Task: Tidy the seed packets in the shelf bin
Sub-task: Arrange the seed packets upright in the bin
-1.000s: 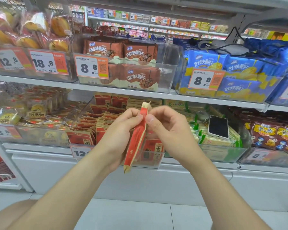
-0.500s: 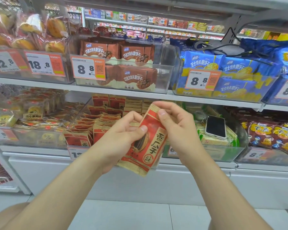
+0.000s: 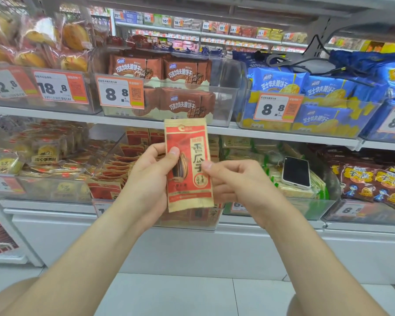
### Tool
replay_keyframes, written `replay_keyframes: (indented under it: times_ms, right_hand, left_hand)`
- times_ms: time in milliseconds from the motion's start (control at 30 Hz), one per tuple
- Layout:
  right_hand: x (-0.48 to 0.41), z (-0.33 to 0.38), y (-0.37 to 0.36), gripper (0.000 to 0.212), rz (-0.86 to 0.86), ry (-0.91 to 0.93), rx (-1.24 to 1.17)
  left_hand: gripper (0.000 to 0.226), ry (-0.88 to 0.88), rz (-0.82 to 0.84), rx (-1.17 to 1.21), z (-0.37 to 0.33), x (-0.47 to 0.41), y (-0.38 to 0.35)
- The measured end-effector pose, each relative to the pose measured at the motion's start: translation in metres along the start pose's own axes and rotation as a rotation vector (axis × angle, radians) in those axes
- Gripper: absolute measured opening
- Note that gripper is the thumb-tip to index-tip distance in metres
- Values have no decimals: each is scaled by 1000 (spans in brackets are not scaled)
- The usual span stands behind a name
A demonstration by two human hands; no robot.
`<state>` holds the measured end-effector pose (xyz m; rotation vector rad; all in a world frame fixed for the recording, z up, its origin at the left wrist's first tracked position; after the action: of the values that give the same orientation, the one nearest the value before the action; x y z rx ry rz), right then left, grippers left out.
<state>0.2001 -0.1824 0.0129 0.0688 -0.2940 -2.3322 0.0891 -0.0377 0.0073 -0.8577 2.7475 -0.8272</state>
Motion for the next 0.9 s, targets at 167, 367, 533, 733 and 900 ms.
replay_keyframes:
  times_ms: [167, 367, 533, 733, 900]
  right_hand:
    - [0, 1, -6, 39, -34, 9, -16]
    - [-3, -3, -2, 36, -169, -26, -84]
    - [-3, -1, -6, 33, -176, 5, -54]
    - [-1, 4, -11, 27, -51, -6, -34]
    - [-5, 11, -11, 48, -274, 197, 3]
  left_hand:
    - [30, 86, 94, -115, 0, -3, 4]
    - [32, 186, 158, -256, 3, -1, 7]
    - [31, 139, 170, -346, -1, -3, 10]
    - [24, 6, 267, -615, -18, -5, 17]
    - [26, -99, 305, -912, -25, -7, 29]
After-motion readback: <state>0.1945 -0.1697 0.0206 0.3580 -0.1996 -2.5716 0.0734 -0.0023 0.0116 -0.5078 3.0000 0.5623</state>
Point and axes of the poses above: each hand's wrist, its own x-axis away from the middle knuckle, its own y-axis out of the back of the hand, z = x × y, the point moved 4 cm from there along -x, towards the middle knuckle, and after that the axes turned 8 degrees about x, right-handed, at the moved point
